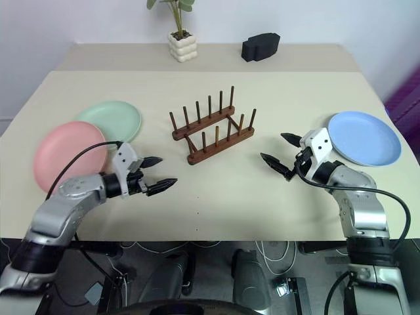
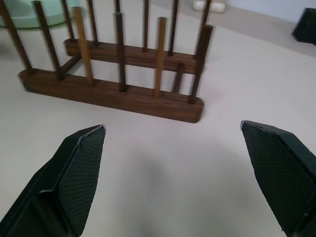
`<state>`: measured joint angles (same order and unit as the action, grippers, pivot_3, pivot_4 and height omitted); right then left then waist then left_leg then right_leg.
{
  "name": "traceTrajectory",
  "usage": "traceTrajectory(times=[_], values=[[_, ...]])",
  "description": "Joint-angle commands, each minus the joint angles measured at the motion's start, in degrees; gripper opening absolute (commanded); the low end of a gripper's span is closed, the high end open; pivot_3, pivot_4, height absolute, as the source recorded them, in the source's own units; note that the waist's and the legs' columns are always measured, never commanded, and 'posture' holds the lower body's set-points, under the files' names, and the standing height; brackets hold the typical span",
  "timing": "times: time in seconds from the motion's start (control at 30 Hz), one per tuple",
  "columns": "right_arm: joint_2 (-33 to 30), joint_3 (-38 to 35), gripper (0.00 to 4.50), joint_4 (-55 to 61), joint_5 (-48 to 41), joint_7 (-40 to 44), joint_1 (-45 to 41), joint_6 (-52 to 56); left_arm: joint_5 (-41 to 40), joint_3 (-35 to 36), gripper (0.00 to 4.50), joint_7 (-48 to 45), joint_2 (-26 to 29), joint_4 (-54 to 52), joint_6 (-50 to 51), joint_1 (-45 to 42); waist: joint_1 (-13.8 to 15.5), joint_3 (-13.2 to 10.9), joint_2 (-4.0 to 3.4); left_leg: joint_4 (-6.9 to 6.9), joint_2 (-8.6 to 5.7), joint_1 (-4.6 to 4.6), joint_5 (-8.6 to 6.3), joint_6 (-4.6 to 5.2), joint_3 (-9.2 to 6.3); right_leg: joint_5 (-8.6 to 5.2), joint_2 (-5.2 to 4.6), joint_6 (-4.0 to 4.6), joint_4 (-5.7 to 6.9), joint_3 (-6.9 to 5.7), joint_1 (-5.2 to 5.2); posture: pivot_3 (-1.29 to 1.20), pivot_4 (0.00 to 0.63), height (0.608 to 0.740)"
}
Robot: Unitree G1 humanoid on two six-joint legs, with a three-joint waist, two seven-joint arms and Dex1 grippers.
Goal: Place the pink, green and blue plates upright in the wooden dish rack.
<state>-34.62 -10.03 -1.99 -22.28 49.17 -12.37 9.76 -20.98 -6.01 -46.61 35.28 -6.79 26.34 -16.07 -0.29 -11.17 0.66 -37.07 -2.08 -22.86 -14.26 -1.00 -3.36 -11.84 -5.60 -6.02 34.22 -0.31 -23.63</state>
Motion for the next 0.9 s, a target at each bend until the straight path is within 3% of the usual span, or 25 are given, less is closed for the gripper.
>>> traceTrajectory(times=[0.03, 0.4, 0.5, 0.7, 0.9], values=[[0.68, -0.96, 4.47, 5.51, -1.83, -1.0, 2.15, 1.08, 3.99, -2.9, 4.5, -2.13, -2.23, 7.09, -4.95, -4.34, 0.03, 0.0, 0.0, 0.0, -0.01, 0.0, 0.0, 0.0, 0.0, 0.0, 0.0, 0.0, 0.0, 0.0, 0.0, 0.0, 0.15, 0.736], [3.58, 0.46, 4.47, 11.13, -2.41, -4.32, 4.67, 3.44, 12.49, -8.96, 4.5, -3.34, -11.55, 22.79, -12.63, -13.22, 0.24, 0.03, 0.0, -0.03, -0.01, 0.04, 0.0, 0.0, -0.02, 0.02, -0.02, -0.03, 0.03, 0.06, 0.02, 0.0, 0.15, 0.736], [4.5, 0.88, 4.5, 13.19, -2.36, -5.44, 6.05, 3.71, 14.0, -8.9, 3.63, -2.71, -13.09, 25.93, -14.61, -13.92, 0.83, 0.04, 0.0, -0.04, -0.02, 0.11, 0.0, 0.0, -0.01, 0.03, -0.02, -0.04, 0.04, 0.06, 0.08, 0.0, 0.15, 0.736], [4.82, 0.76, 4.5, 16.84, -2.73, -7.03, 8.74, 5.12, 13.88, -7.98, 0.7, -4.19, -13.47, 25.93, -16.47, -13.14, 0.98, 0.06, -0.03, -0.03, -0.01, 0.15, 0.0, 0.0, -0.03, 0.02, -0.02, -0.03, 0.03, 0.06, 0.12, 0.0, 0.15, 0.736], [1.53, -1.49, 4.5, 19.29, -2.19, -7.73, 12.41, 8.07, 12.98, -8.75, 0.71, -9.56, -12.58, 22.95, -19.21, -12.38, 1.06, 0.07, -0.02, -0.02, 0.0, 0.15, 0.0, 0.01, -0.03, 0.01, -0.03, -0.03, 0.02, 0.06, 0.11, 0.0, 0.15, 0.736]])
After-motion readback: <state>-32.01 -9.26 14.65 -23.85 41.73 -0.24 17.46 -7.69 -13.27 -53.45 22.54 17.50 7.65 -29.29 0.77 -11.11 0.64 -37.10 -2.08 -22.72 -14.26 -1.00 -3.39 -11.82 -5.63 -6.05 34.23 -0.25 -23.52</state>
